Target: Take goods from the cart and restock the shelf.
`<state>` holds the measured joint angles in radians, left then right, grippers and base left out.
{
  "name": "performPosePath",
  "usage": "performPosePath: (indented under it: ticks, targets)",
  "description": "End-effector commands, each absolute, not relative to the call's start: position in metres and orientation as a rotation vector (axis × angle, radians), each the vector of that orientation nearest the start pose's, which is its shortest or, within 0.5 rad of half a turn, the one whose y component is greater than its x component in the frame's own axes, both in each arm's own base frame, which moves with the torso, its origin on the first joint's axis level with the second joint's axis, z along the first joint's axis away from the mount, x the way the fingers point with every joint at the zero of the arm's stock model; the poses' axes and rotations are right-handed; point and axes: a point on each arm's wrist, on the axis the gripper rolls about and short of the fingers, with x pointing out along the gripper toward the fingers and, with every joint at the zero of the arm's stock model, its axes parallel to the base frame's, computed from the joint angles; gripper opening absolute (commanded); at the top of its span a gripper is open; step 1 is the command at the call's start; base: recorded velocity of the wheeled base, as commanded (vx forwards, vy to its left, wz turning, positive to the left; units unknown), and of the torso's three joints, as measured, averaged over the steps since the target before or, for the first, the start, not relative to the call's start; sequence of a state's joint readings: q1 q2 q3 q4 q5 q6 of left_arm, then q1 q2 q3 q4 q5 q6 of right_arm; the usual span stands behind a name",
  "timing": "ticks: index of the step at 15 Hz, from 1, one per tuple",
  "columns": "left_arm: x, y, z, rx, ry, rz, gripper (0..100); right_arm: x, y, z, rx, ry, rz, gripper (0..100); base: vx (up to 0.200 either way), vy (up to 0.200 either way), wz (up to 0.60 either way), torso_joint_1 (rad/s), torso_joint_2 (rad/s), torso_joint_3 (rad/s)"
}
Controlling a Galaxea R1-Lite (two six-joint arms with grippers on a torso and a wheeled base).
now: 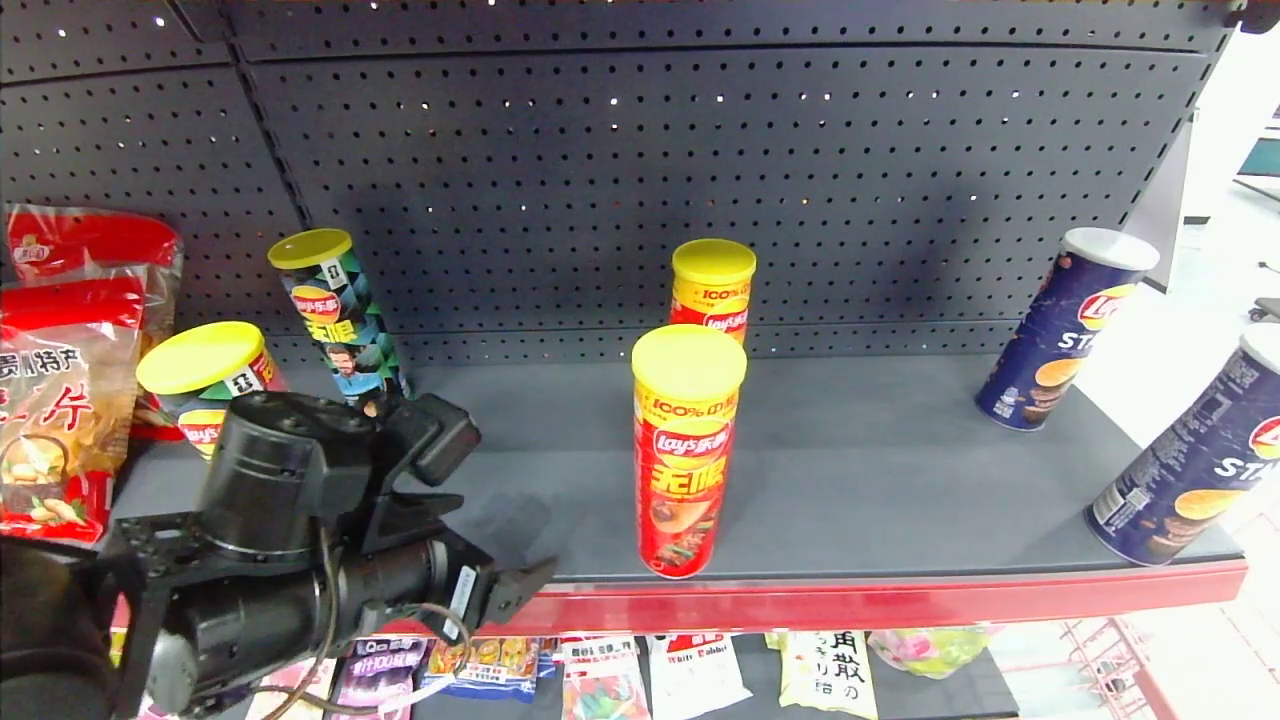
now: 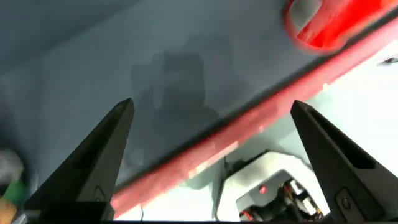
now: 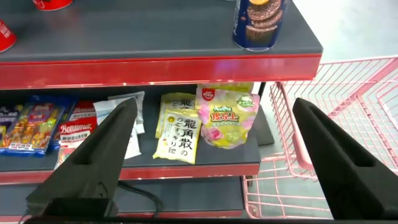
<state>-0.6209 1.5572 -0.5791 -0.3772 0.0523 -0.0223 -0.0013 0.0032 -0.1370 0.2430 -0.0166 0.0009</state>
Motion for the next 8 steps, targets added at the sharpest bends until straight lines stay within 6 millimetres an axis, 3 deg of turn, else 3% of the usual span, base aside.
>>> performPosePath:
  ticks: [1, 8]
  targets:
    - [0.212, -0.157, 0.133, 0.19, 0.595, -0.566, 100, -0.035, 0.0, 0.088, 0.001, 0.107, -0.018, 100, 0.0, 0.0, 0.0, 0.0, 0.0, 0.0]
    - [0.222, -0.166, 0.124, 0.198, 0.625, -0.592, 100, -0.035, 0.0, 0.088, 0.001, 0.107, -0.018, 100, 0.0, 0.0, 0.0, 0.0, 0.0, 0.0]
